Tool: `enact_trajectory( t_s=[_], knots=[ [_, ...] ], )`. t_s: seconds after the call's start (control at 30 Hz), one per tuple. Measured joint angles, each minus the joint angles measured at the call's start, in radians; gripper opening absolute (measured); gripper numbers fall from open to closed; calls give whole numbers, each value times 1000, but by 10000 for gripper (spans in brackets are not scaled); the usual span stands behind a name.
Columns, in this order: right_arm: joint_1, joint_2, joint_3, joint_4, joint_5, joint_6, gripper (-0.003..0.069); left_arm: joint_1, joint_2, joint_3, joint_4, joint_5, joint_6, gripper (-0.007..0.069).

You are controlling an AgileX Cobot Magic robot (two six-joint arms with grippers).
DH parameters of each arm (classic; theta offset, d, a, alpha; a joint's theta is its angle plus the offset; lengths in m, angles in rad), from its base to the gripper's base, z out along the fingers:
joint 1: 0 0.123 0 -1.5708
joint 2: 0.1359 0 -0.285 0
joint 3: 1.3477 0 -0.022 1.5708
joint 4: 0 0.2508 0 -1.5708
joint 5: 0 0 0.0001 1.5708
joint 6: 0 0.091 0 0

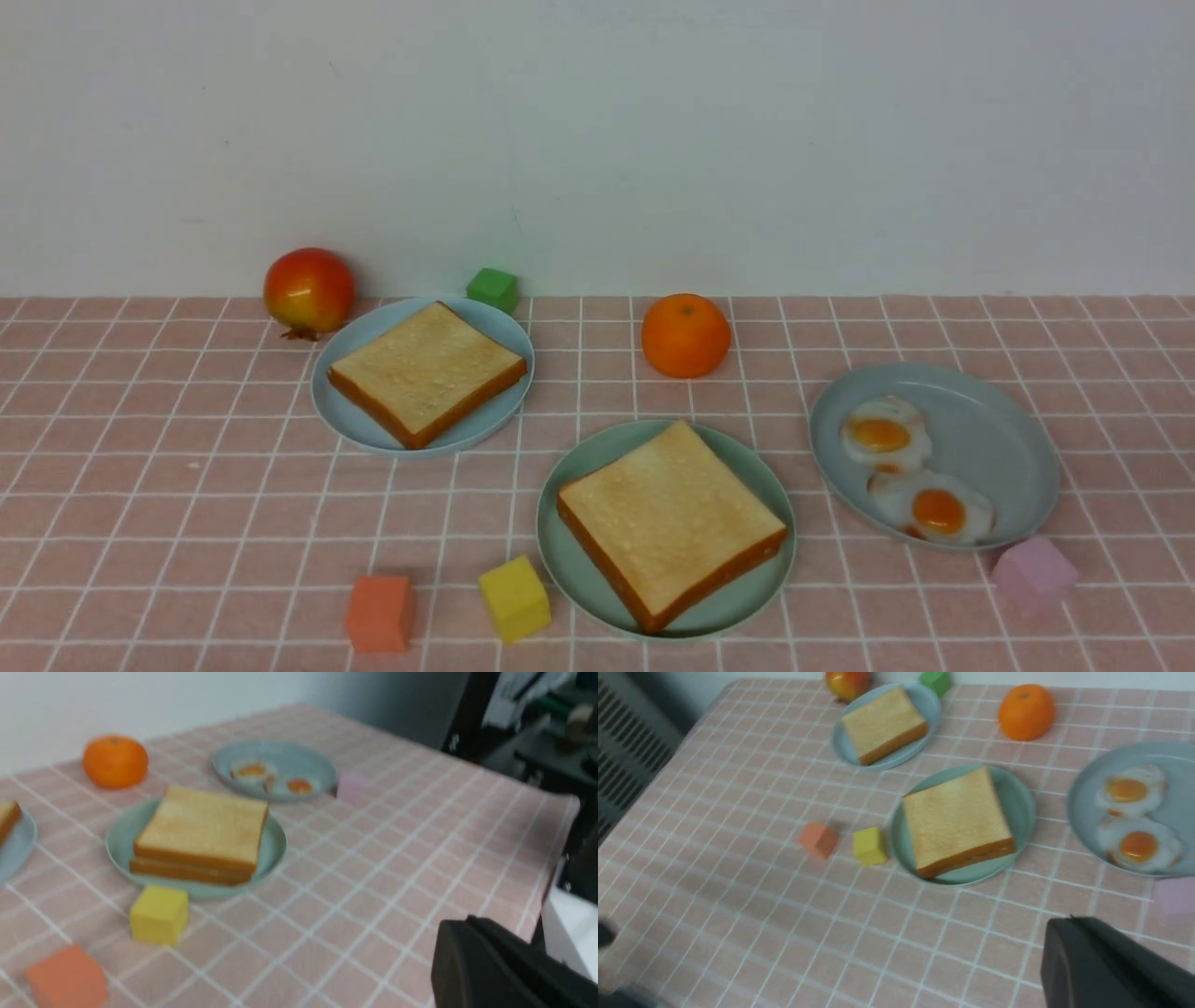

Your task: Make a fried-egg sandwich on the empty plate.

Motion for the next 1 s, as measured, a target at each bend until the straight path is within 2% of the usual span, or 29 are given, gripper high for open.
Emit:
enact_trajectory(
  t_s=[0.17, 0.23, 0.27, 0.37, 0.47, 0.57, 0.7, 1.0],
  knots=[
    [-322, -12, 77, 2, -44, -3, 7, 0, 0, 1, 1, 83, 0, 12],
    [-387, -30, 114, 0, -87, -13, 7, 0, 0, 1, 1, 98, 0, 12],
    [-496, -70, 182, 3, -190, -51, 3, 0, 0, 1, 1, 116, 0, 12],
    [-608, -144, 319, 17, -327, -124, -1, 0, 0, 1, 1, 136, 0, 12],
    [-724, -283, 608, 45, -569, -224, -6, 0, 0, 1, 1, 156, 0, 12],
    [-762, -394, 829, 48, -719, -256, -6, 0, 0, 1, 1, 158, 0, 12],
    [-775, -488, 972, 52, -736, -263, -6, 0, 0, 1, 1, 159, 0, 12],
    [-775, -511, 985, 64, -694, -287, -7, 0, 0, 1, 2, 171, 0, 12]
  ],
)
